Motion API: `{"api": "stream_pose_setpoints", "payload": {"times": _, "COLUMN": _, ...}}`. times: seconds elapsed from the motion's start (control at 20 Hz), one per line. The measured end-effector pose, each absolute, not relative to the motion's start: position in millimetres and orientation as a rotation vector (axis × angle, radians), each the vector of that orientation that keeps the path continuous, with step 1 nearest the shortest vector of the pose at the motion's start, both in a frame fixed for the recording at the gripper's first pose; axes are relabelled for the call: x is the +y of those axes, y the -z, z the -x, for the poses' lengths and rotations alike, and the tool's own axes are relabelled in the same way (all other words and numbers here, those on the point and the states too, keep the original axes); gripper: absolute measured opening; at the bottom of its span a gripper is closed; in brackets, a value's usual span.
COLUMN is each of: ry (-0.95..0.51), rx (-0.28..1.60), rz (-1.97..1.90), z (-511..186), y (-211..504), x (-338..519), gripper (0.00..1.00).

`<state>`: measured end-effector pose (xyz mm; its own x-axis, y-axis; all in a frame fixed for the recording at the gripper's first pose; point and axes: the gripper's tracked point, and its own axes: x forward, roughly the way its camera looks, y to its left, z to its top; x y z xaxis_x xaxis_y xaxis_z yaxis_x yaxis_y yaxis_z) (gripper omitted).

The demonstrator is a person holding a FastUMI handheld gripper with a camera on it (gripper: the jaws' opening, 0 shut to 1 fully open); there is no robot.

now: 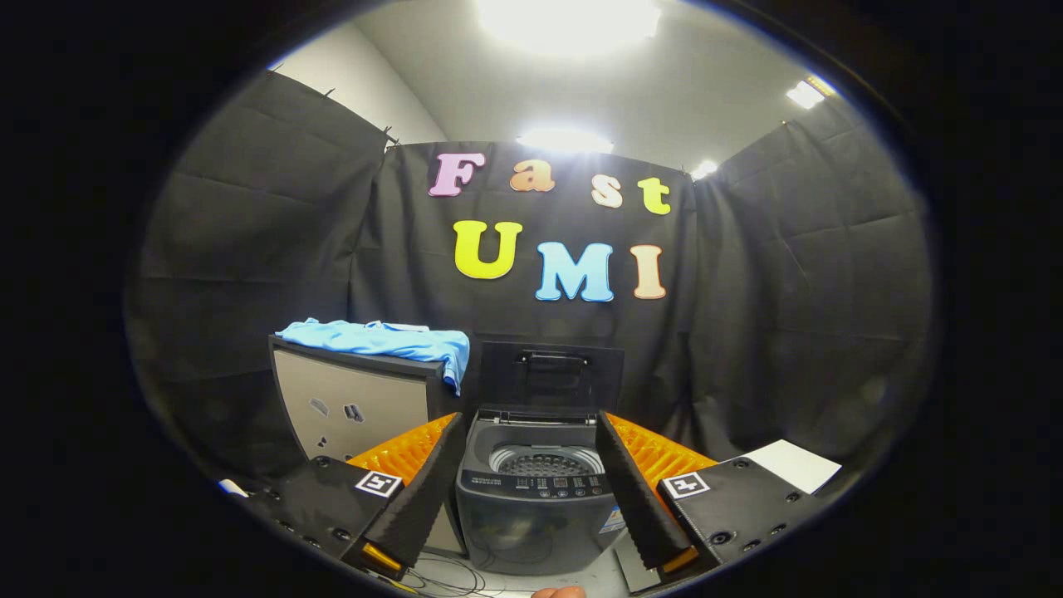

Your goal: Put the clothes into the washing machine and then close the washing machine lid.

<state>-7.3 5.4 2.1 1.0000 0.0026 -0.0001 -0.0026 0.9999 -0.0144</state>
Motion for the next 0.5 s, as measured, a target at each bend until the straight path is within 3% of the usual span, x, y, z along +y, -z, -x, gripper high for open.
{"api": "stream_pose_setpoints", "payload": {"times": 0.5, "ry": -0.003, "rx": -0.014, "rz": 0.04, "z": 8.0, "y": -17.9, "x": 8.8, "gripper": 0.98}}
